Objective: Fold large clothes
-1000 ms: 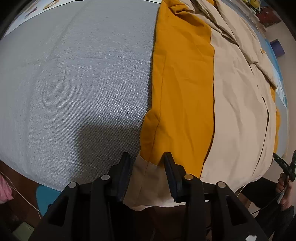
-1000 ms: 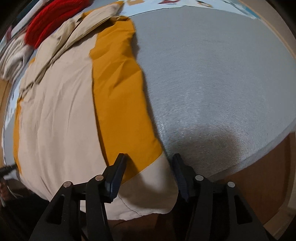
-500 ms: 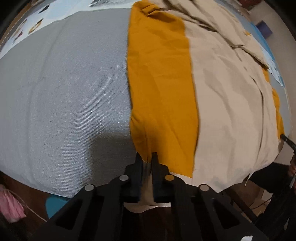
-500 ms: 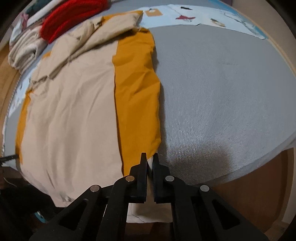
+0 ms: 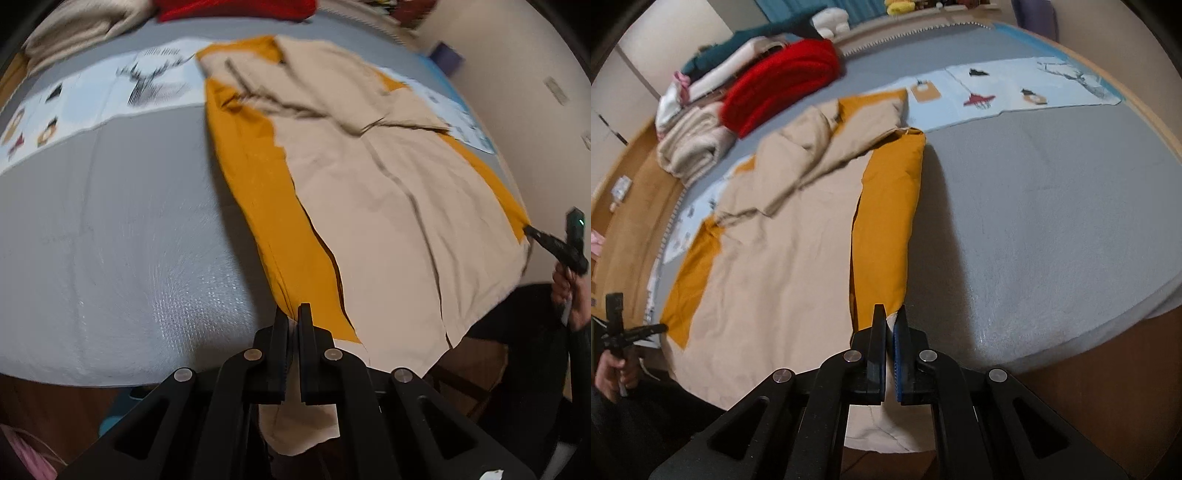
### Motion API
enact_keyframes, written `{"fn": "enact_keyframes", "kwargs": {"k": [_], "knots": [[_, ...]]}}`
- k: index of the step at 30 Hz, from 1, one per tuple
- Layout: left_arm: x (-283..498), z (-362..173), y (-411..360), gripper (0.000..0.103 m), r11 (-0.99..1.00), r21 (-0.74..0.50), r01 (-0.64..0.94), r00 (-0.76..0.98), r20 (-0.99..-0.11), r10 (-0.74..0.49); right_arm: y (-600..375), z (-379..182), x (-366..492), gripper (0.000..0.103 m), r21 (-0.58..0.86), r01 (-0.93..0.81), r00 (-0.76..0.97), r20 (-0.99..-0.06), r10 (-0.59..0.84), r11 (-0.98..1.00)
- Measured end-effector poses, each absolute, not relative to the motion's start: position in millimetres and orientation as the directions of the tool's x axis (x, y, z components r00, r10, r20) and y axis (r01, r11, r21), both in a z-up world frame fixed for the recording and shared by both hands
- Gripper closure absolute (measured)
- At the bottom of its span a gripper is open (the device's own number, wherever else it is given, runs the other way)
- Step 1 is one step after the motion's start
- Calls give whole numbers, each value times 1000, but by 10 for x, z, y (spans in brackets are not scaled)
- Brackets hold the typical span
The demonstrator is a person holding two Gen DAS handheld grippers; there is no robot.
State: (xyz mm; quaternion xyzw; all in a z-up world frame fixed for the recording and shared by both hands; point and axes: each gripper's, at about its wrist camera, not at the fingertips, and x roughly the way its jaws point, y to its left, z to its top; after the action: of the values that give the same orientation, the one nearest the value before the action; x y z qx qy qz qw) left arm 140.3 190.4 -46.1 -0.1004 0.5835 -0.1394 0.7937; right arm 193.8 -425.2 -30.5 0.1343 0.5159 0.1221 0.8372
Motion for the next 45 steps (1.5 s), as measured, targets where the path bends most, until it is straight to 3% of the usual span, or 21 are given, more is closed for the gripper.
{"fn": "enact_keyframes", "kwargs": {"k": [7,14,25,30,34,37,45], "knots": [[1157,-116,2070,100,922,-362,138,310,-868,-387,-4366,39,1665,100,362,-71,452,-819,353,930],[1298,-96,2308,100,896,-439,70,363,-825,-433,-4534,119,1550,100,417,-40,463,-797,387,908],[2618,-298,2569,100,825,-539,-168,499,-769,-400,-4291,115,3021,100,418,-22,526,-768,366,908],[3167,-671,2722,100,800,-534,-276,514,-785,-347,-4048,-199,3847,100,317,-34,546,-788,283,948],[3379,-1063,2732,100,789,-517,-333,447,-823,-351,-4014,-538,4238,100,343,-9,516,-803,298,939],[3551,-1051,2715,100,818,-466,-338,446,-844,-297,-3937,-720,4469,100,319,4,485,-829,277,948],[3690,-1091,2864,92,783,-505,-363,437,-834,-336,-3931,-948,4878,99,316,39,445,-855,267,948]]}}
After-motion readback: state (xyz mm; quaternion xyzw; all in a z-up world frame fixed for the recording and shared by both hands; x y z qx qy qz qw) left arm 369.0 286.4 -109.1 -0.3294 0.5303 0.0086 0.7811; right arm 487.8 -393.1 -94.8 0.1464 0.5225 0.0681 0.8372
